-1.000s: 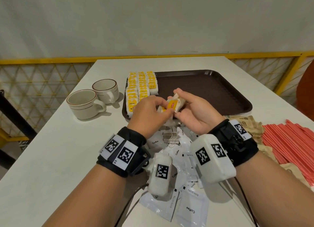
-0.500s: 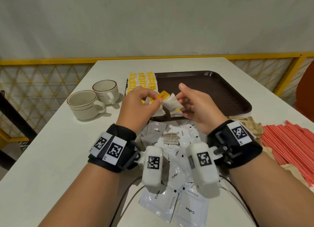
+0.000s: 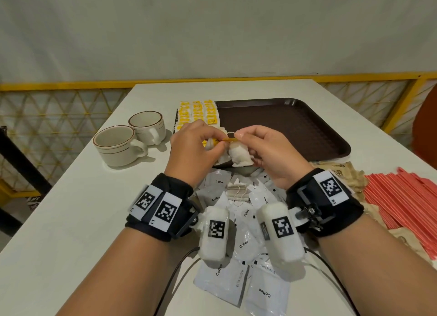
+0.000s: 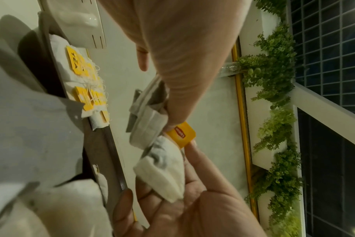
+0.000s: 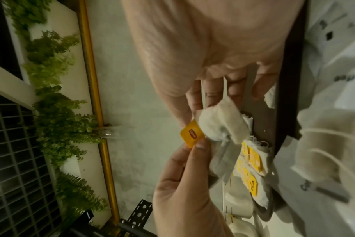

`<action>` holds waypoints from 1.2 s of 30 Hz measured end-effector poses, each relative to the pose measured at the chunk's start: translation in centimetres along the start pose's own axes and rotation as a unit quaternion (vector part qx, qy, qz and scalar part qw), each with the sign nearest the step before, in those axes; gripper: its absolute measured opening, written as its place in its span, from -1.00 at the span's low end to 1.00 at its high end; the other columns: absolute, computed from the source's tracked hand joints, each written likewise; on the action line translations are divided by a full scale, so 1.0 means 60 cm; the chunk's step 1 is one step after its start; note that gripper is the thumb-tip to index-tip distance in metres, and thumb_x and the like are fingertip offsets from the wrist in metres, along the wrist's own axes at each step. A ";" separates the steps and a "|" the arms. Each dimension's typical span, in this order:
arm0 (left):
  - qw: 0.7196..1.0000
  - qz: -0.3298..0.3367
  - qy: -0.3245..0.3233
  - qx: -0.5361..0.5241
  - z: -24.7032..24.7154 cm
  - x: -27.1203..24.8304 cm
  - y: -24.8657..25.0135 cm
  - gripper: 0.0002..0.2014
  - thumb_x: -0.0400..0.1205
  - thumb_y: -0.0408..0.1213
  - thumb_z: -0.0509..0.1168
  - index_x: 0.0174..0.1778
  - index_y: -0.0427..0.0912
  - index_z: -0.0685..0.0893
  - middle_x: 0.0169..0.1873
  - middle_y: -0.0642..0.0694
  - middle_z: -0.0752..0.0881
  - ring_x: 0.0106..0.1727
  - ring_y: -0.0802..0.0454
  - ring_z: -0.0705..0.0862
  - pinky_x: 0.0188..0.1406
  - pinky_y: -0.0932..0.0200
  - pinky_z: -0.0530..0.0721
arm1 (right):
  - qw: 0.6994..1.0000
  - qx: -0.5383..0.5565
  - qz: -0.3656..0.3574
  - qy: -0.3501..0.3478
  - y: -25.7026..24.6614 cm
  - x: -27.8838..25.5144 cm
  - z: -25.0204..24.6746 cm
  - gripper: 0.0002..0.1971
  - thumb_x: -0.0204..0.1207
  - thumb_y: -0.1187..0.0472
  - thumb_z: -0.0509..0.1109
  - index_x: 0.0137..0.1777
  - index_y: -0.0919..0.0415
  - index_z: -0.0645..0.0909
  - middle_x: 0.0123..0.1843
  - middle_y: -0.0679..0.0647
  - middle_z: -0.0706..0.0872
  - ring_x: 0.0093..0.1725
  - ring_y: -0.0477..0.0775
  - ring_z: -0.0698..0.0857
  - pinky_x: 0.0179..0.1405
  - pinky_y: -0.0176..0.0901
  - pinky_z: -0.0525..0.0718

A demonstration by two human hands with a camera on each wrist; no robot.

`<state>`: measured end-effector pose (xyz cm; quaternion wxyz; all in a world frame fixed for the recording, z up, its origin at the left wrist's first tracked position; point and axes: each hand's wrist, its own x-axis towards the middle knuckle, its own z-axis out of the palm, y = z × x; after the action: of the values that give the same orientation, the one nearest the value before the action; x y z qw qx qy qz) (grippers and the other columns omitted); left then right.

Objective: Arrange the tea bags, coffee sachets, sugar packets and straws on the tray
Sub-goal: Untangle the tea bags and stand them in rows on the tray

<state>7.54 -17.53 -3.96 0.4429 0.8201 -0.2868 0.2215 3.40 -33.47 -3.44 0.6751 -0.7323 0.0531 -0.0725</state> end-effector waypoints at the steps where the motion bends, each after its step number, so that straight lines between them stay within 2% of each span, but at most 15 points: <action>1: 1.000 0.003 -0.001 0.000 0.000 0.000 -0.001 -0.90 0.49 -0.25 0.48 -0.20 0.08 0.78 -0.29 0.12 0.60 -0.10 0.10 0.55 0.05 -0.13 0.56 | 1.000 0.006 -0.004 0.004 0.002 0.001 0.001 -0.96 0.55 0.16 0.44 -0.10 0.04 0.72 -0.31 -0.17 0.72 -0.28 -0.16 0.61 -0.31 -0.28 0.51; 3: 1.000 0.002 0.001 -0.006 0.001 0.000 -0.001 -0.90 0.52 -0.26 0.45 -0.15 0.07 0.80 -0.27 0.14 0.61 -0.09 0.09 0.57 0.04 0.02 0.56 | 0.999 0.030 0.001 0.010 0.003 0.002 0.000 -0.92 0.52 0.27 0.46 -0.09 0.06 0.70 -0.24 -0.06 0.74 -0.26 -0.12 0.65 -0.32 -0.28 0.58; 5: 0.999 -0.025 -0.001 -0.033 0.001 0.002 -0.003 -0.85 0.57 -0.32 0.38 -0.11 0.04 0.80 -0.24 0.20 0.61 -0.07 0.17 0.59 0.00 0.30 0.51 | 0.998 0.064 0.006 0.019 0.001 0.003 -0.003 -0.88 0.51 0.33 0.47 -0.05 0.10 0.68 -0.20 0.01 0.75 -0.23 -0.07 0.69 -0.30 -0.26 0.65; 7: 0.995 -0.069 -0.011 -0.077 -0.002 0.004 -0.005 -0.80 0.60 -0.36 0.34 -0.06 0.06 0.77 -0.16 0.18 0.66 -0.11 0.33 0.57 -0.09 0.54 0.46 | 0.996 0.089 -0.008 0.023 -0.005 0.002 -0.008 -0.85 0.52 0.38 0.43 -0.01 0.13 0.67 -0.15 0.08 0.75 -0.15 0.01 0.71 -0.17 -0.15 0.70; 8: 0.992 -0.086 -0.018 -0.096 -0.003 0.005 -0.006 -0.77 0.61 -0.37 0.33 -0.02 0.09 0.75 -0.17 0.14 0.67 -0.18 0.34 0.56 -0.14 0.57 0.45 | 0.995 0.097 -0.020 0.017 -0.009 0.001 -0.011 -0.83 0.54 0.41 0.40 0.01 0.13 0.66 -0.12 0.11 0.75 -0.11 0.05 0.71 -0.09 -0.07 0.68; 11: 0.982 -0.123 -0.035 -0.139 -0.004 0.006 -0.005 -0.69 0.60 -0.36 0.37 0.17 0.13 0.65 -0.31 -0.02 0.60 -0.28 0.21 0.57 -0.18 0.43 0.56 | 0.988 0.132 -0.053 -0.059 -0.021 -0.010 -0.015 -0.78 0.52 0.45 0.38 0.09 0.18 0.62 -0.11 0.10 0.77 -0.10 0.06 0.73 -0.06 -0.10 0.70; 14: 0.964 -0.170 -0.043 -0.202 -0.006 0.007 0.005 -0.83 0.55 -0.42 0.41 -0.05 -0.06 0.68 -0.33 -0.07 0.70 -0.31 0.11 0.68 -0.20 0.22 0.69 | 0.987 0.113 -0.072 -0.085 -0.019 -0.016 -0.003 -0.77 0.45 0.43 0.44 0.08 0.22 0.64 -0.09 0.15 0.80 -0.11 0.09 0.75 -0.11 -0.12 0.71; 16: 0.958 -0.175 -0.056 -0.219 -0.007 0.006 0.008 -0.83 0.53 -0.50 0.40 -0.19 -0.11 0.69 -0.37 -0.05 0.73 -0.38 0.19 0.67 -0.30 0.32 0.67 | 0.993 0.077 -0.075 -0.049 -0.010 -0.012 0.007 -0.79 0.44 0.42 0.49 0.04 0.22 0.66 -0.05 0.26 0.80 -0.10 0.12 0.76 -0.11 -0.06 0.71; 18: 0.953 -0.177 -0.063 -0.239 -0.009 0.006 0.010 -0.82 0.53 -0.54 0.38 -0.22 -0.14 0.70 -0.38 -0.07 0.74 -0.42 0.22 0.67 -0.36 0.38 0.65 | 0.995 0.058 -0.076 -0.010 -0.004 -0.009 0.013 -0.78 0.42 0.41 0.53 0.02 0.21 0.67 -0.03 0.33 0.78 -0.10 0.12 0.74 -0.16 -0.10 0.70; 21: 0.945 -0.192 -0.055 -0.259 -0.011 0.007 0.007 -0.85 0.53 -0.51 0.40 -0.21 -0.15 0.72 -0.36 -0.08 0.76 -0.41 0.22 0.67 -0.35 0.40 0.62 | 0.994 0.065 -0.087 0.022 -0.003 -0.006 0.015 -0.74 0.42 0.42 0.53 0.07 0.20 0.67 -0.10 0.14 0.74 -0.22 -0.09 0.71 -0.35 -0.34 0.64; 23: 0.942 -0.196 -0.055 -0.268 -0.011 0.008 0.008 -0.89 0.54 -0.47 0.41 -0.21 -0.16 0.73 -0.33 -0.07 0.77 -0.37 0.20 0.68 -0.30 0.42 0.61 | 0.994 0.055 -0.087 0.031 -0.004 -0.006 0.013 -0.72 0.44 0.42 0.51 0.12 0.17 0.67 -0.04 0.07 0.76 -0.24 -0.18 0.72 -0.33 -0.38 0.64; 27: 0.937 -0.205 -0.039 -0.280 -0.011 0.010 0.015 -0.89 0.61 -0.38 0.35 -0.20 -0.14 0.74 -0.32 0.09 0.74 -0.37 0.39 0.65 -0.34 0.56 0.52 | 0.995 0.059 -0.066 0.035 -0.005 -0.004 0.008 -0.77 0.44 0.38 0.52 0.02 0.10 0.68 -0.13 0.16 0.78 -0.10 0.14 0.71 -0.05 -0.01 0.66; 30: 0.936 -0.194 -0.070 -0.284 -0.012 0.007 0.017 -0.94 0.56 -0.37 0.42 -0.14 -0.12 0.74 -0.29 0.05 0.78 -0.31 0.31 0.71 -0.27 0.47 0.61 | 0.995 0.079 -0.046 0.037 -0.007 0.002 0.006 -0.80 0.43 0.41 0.52 -0.01 0.16 0.67 -0.18 0.15 0.77 -0.11 0.18 0.68 -0.03 0.04 0.65; 33: 0.938 -0.206 -0.055 -0.272 -0.014 0.007 0.009 -0.90 0.53 -0.49 0.42 -0.13 -0.22 0.71 -0.34 -0.11 0.76 -0.41 0.21 0.69 -0.32 0.43 0.63 | 0.997 0.075 -0.021 0.011 -0.017 0.008 0.001 -0.83 0.47 0.44 0.48 0.01 0.26 0.64 -0.23 0.14 0.72 -0.27 0.03 0.68 -0.26 -0.22 0.69; 36: 0.938 -0.228 -0.007 -0.261 -0.020 0.013 -0.005 -0.88 0.54 -0.51 0.40 -0.20 -0.20 0.68 -0.46 -0.01 0.73 -0.47 0.24 0.67 -0.35 0.50 0.58 | 0.998 -0.051 -0.005 -0.039 -0.035 0.002 -0.016 -0.83 0.47 0.35 0.51 0.01 0.31 0.64 -0.25 0.14 0.63 -0.33 -0.06 0.63 -0.38 -0.33 0.64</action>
<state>8.20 -16.58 -3.07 0.6781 0.7203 -0.1433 0.0265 3.34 -34.25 -1.27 0.6384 -0.7680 0.0265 -0.0446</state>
